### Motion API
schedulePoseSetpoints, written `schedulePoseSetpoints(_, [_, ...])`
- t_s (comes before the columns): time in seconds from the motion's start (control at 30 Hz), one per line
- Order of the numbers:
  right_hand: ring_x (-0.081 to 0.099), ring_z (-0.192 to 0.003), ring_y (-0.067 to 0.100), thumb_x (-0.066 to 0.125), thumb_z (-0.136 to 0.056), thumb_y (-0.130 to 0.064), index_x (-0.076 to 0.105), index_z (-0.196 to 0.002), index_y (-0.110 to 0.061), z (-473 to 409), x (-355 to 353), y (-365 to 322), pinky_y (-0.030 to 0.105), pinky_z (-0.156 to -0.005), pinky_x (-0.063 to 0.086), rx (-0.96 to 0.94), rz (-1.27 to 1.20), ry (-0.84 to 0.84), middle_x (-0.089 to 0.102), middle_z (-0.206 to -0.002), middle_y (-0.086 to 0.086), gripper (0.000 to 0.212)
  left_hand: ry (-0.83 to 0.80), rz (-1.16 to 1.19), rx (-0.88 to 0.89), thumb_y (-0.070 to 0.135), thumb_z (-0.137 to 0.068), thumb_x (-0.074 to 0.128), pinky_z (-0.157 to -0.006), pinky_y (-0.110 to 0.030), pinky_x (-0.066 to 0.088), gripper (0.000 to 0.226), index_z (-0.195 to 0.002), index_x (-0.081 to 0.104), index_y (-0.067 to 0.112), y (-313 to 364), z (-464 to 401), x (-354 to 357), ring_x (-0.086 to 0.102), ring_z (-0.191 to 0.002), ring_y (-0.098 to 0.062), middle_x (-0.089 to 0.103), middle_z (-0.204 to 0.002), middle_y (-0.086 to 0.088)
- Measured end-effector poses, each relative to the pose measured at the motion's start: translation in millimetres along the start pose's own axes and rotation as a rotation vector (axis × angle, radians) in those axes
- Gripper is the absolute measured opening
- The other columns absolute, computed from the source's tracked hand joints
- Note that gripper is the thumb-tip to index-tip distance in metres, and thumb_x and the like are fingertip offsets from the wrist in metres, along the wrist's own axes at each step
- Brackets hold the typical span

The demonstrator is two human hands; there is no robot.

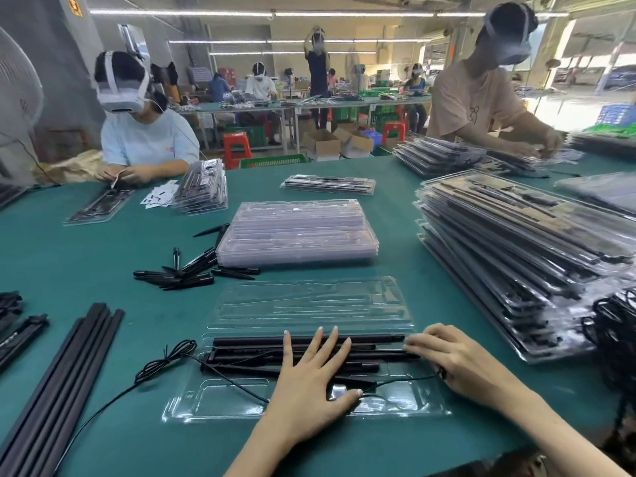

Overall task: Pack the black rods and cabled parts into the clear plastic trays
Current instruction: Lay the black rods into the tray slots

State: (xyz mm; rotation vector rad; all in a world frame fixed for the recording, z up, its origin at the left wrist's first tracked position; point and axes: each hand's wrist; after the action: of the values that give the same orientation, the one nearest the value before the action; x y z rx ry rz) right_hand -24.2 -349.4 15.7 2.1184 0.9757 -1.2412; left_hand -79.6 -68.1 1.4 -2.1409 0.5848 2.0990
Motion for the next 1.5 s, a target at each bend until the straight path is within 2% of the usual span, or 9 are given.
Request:
schedulePoseSetpoints(0.1, [0.055,-0.093,0.011,0.078,-0.051,0.013,0.073,-0.104,-0.014,-0.5,0.6,0.1,0.026,-0.077,0.052,0.030,-0.017,-0.034,0.068,-0.109,-0.008,0.060,0.028,0.254,0.042,0.062,-0.090,0.042,-0.113,-0.048,-0.022,0.066,-0.145,0.008,0.048,-0.4,2.6,-11.5,-0.013,-0.143,0.002,-0.010,-0.154,0.022])
schedulePoseSetpoints(0.2, [0.061,-0.090,0.016,0.077,-0.056,0.014,0.071,-0.106,-0.016,1.1,-0.2,0.1,0.029,-0.074,0.054,0.075,-0.054,-0.067,0.066,-0.108,-0.006,0.058,0.342,0.679,-0.059,0.036,-0.089,0.062,-0.120,-0.037,0.010,0.047,-0.133,0.046,0.043,-18.9,9.9,-39.9,0.022,-0.139,0.007,0.033,-0.149,0.019])
schedulePoseSetpoints(0.33, [0.059,-0.090,0.016,0.076,-0.057,0.016,0.071,-0.106,-0.016,3.8,2.4,-4.6,0.030,-0.074,0.053,0.117,-0.080,-0.043,0.064,-0.104,-0.005,0.059,0.607,0.351,-0.198,0.016,-0.089,0.063,-0.108,-0.040,0.036,0.032,-0.118,0.066,0.028,-63.5,27.8,-61.0,0.051,-0.120,-0.006,0.060,-0.122,0.017])
schedulePoseSetpoints(0.67, [0.063,-0.074,0.011,0.087,-0.042,-0.004,0.075,-0.095,-0.034,-11.3,-7.0,-7.2,0.025,-0.064,0.052,0.136,0.061,-0.148,0.064,-0.089,-0.011,0.062,0.029,0.077,0.087,0.042,-0.102,0.028,-0.115,-0.018,-0.006,0.049,-0.150,0.024,0.033,-7.6,1.8,-25.7,0.007,-0.144,0.003,0.017,-0.156,0.020])
schedulePoseSetpoints(0.87, [0.051,-0.106,-0.001,0.059,-0.090,-0.038,0.038,-0.137,-0.045,3.4,-21.1,2.4,0.021,-0.088,0.043,0.187,-0.182,-0.278,0.054,-0.120,-0.022,0.051,0.011,-0.058,0.012,0.058,-0.097,0.023,-0.118,-0.032,0.010,0.054,-0.148,0.024,0.039,6.0,-4.1,-18.0,0.023,-0.139,-0.010,0.029,-0.154,0.010])
schedulePoseSetpoints(1.1, [0.067,-0.088,0.015,0.079,-0.049,0.009,0.071,-0.089,-0.018,6.7,-28.9,10.5,0.025,-0.070,0.054,0.010,0.083,-0.087,0.070,-0.101,-0.006,0.049,-0.050,-0.060,-0.136,0.055,-0.097,0.022,-0.110,-0.062,-0.014,0.052,-0.148,0.010,0.047,39.6,-10.8,0.1,0.005,-0.142,-0.023,0.016,-0.151,0.000])
schedulePoseSetpoints(1.3, [0.068,-0.082,0.021,0.071,-0.043,0.009,0.072,-0.076,-0.020,-6.6,-24.7,8.1,0.027,-0.067,0.054,-0.075,0.301,-0.030,0.070,-0.095,0.003,0.044,0.137,-0.106,0.041,0.052,-0.092,0.021,-0.110,-0.056,-0.004,0.059,-0.135,0.053,0.026,56.5,-15.3,-6.8,0.017,-0.146,-0.020,0.037,-0.151,0.002])
schedulePoseSetpoints(1.4, [0.068,-0.085,0.019,0.078,-0.037,0.005,0.073,-0.076,-0.021,-10.2,-27.4,5.1,0.025,-0.069,0.054,-0.093,0.287,-0.120,0.070,-0.100,0.002,0.048,0.001,0.046,0.107,0.064,-0.086,0.007,-0.107,-0.048,-0.027,0.071,-0.151,0.012,0.037,55.0,-18.1,6.0,-0.025,-0.141,-0.008,-0.003,-0.159,0.016])
schedulePoseSetpoints(1.5, [0.067,-0.088,0.014,0.081,-0.044,-0.004,0.074,-0.087,-0.024,-15.0,-34.6,4.1,0.021,-0.069,0.053,-0.109,0.269,-0.244,0.069,-0.103,-0.003,0.048,-0.041,0.040,0.087,0.072,-0.085,0.013,-0.106,-0.048,-0.030,0.073,-0.150,0.000,0.042,50.0,-21.5,10.4,-0.027,-0.140,-0.002,-0.013,-0.155,0.023])
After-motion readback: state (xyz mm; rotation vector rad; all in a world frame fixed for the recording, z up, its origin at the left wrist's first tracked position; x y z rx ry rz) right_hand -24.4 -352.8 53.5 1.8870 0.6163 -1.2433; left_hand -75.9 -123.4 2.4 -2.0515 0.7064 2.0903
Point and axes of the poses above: each hand's wrist, its own z-axis away from the middle knuckle, its own x-axis out of the palm, y = z × x
